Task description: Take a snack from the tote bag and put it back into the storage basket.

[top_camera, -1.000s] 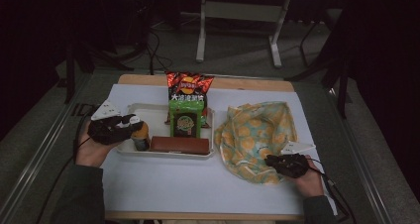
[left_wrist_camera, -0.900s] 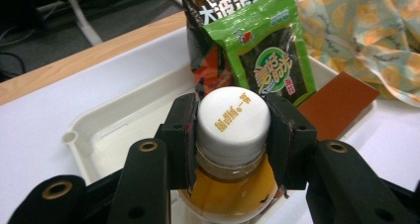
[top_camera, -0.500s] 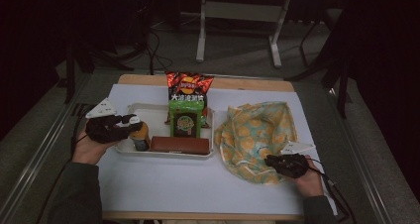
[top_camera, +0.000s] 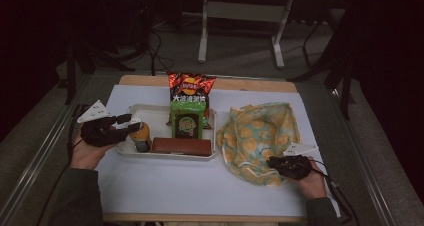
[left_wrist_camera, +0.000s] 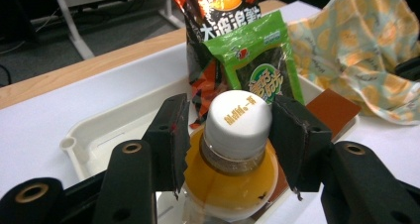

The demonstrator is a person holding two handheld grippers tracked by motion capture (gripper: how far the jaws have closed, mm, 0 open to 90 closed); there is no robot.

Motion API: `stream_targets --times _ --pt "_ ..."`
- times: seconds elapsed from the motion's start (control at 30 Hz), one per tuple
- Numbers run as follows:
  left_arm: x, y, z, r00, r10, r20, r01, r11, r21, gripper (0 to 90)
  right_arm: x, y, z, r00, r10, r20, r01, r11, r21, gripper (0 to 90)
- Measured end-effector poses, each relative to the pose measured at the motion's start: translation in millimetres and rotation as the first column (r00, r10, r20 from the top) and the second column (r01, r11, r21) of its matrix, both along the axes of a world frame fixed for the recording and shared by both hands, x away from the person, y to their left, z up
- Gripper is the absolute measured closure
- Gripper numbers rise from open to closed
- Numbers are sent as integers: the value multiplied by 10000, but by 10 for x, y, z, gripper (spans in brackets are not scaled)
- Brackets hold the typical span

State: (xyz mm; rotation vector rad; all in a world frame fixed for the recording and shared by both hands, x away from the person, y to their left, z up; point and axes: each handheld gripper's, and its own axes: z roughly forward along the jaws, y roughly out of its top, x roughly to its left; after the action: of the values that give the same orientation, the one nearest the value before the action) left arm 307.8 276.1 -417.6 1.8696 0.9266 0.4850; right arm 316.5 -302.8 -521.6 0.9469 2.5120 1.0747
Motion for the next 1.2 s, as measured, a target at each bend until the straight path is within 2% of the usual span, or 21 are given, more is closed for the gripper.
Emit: stream_targets --times 0.37,0.57,0.6,0.63,0.67,0.73,0.83,0.87,0.9,1.0,1.1,1.13,1.2 --pt "-110 94 39 9989 232 402 -220 9993 -299 577 0 1 -3 10000 9 4 -9 10000 1 765" --pt "-149 193 42 9958 744 531 -728 9968 -317 700 0 2 -5 10000 7 7 -7 10000 9 765" --pt "-147 208 29 9937 1044 416 -1038 9945 -165 714 1 2 -5 10000 9 4 -9 10000 6 765" --pt "-147 208 29 9937 1044 416 -1038 9945 -165 730 2 3 -6 10000 17 7 -17 10000 -5 766" --pt "-140 217 10 9907 1322 325 -1322 9912 -17 746 2 4 -7 10000 14 4 -14 10000 -5 765" --pt "-136 225 -9 9882 1508 249 -1509 9886 0 781 2 5 -8 10000 12 4 -12 10000 -19 765" --pt "-126 222 -31 9872 1586 156 -1587 9873 15 815 2 4 -8 10000 14 -8 -14 10000 -12 765" --pt "-115 203 -54 9850 1722 74 -1724 9848 192 825 3 4 -8 10000 21 -1 -21 10000 -30 765" --pt "-115 203 -54 9850 1722 74 -1724 9848 192 842 3 4 -8 10000 21 -1 -21 10000 -30 765" --pt "-100 189 -80 9795 2015 28 -2015 9794 124 883 2 2 -7 10000 23 -5 -23 10000 -8 766" --pt "-96 172 -90 9766 2152 37 -2153 9763 223 889 1 1 -5 10000 16 -7 -16 10000 2 765" --pt "-93 154 -102 9729 2312 -4 -2310 9722 391 891 2 0 -5 10000 16 -4 -16 10000 6 766" --pt "-92 144 -115 9710 2390 -10 -2387 9703 382 891 0 0 -4 10000 10 2 -10 10000 12 766"
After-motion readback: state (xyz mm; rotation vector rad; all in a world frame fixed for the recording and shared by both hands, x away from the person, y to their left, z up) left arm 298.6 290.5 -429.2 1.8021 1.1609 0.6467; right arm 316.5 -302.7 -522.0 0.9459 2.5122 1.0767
